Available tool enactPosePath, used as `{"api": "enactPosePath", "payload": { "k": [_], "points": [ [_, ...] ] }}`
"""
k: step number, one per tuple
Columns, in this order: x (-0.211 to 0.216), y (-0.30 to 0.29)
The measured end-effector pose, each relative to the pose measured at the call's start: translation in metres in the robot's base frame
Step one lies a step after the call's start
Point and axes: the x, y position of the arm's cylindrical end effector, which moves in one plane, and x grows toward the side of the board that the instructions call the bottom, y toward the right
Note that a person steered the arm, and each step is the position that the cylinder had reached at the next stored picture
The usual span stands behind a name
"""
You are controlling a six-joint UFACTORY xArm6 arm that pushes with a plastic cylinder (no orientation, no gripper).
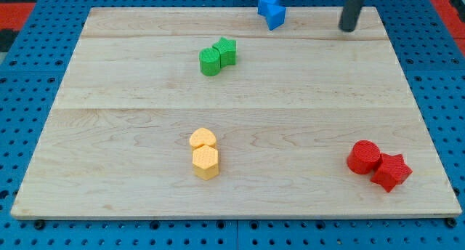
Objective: Move blue triangle towards the top right
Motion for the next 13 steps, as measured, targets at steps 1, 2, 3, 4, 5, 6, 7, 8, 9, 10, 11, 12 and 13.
{"api": "enactPosePath", "payload": {
  "k": [1,2,3,4,5,6,7,8,9,10,11,12,13],
  "points": [
    [-0.039,0.017],
    [-0.04,-0.001],
    [-0.039,-0.133],
    [-0.024,-0.115],
    [0.005,-0.025],
    [0.031,-0.033],
    [0.058,-0.125],
    [0.035,-0.182],
    [0.024,-0.253],
    [-0.011,-0.272],
    [-0.036,-0.214],
    [-0.037,-0.147],
    [-0.025,-0.135]
  ]
}}
